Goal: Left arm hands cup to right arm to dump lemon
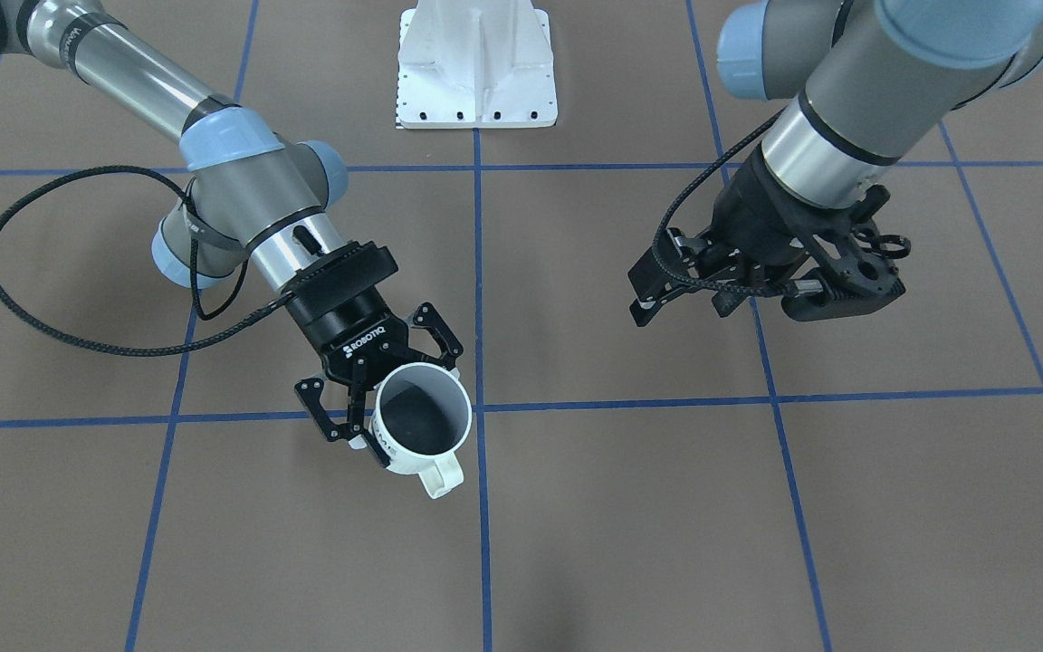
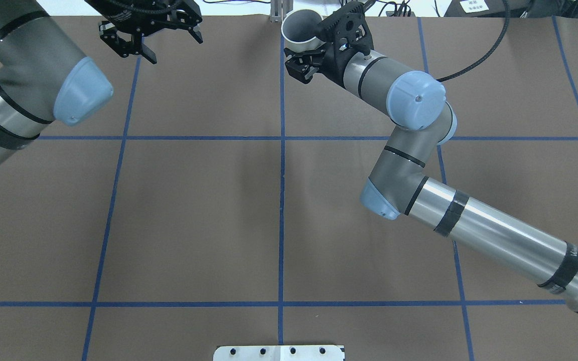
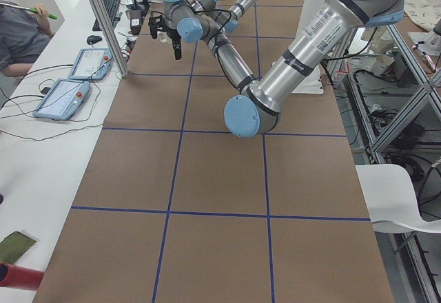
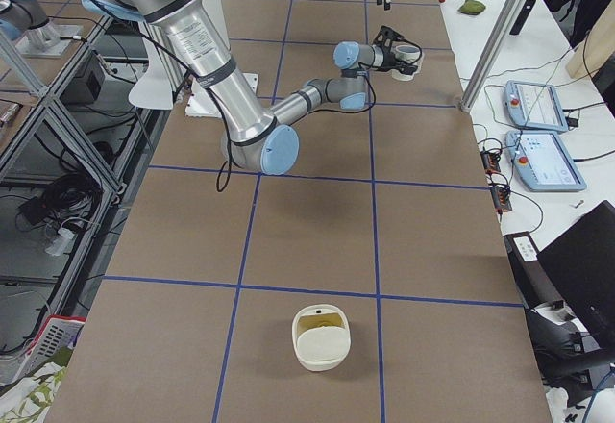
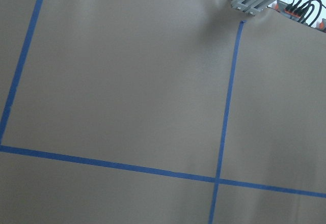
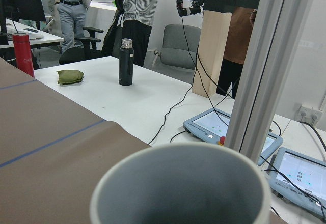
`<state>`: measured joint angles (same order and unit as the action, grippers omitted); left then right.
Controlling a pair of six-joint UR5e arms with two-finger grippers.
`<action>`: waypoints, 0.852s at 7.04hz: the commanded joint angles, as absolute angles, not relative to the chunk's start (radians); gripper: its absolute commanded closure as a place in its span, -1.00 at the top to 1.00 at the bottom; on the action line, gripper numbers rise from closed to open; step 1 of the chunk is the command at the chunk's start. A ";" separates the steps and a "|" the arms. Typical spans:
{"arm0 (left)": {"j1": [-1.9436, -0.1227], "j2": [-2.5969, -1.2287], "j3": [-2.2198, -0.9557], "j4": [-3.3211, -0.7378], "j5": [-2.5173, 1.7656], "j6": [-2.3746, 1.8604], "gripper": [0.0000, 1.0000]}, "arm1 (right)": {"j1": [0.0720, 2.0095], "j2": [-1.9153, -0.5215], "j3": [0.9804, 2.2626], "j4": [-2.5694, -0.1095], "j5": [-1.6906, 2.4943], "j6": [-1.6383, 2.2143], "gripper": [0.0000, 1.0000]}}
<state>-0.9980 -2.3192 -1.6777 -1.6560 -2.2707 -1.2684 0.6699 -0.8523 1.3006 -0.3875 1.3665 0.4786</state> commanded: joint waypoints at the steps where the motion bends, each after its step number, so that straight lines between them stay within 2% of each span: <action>1: -0.991 -2.339 -1.634 -1.768 -2.270 -1.401 1.00 | 0.617 -0.839 1.307 -0.388 1.287 0.437 -0.45; 3: -0.982 -2.376 -1.563 -1.831 -2.269 -1.524 0.97 | 0.585 -0.825 1.308 -0.388 1.252 0.436 -0.40; 6: -0.971 -2.399 -1.560 -1.830 -2.209 -1.691 0.93 | 0.510 -0.813 1.312 -0.390 1.046 0.436 -0.41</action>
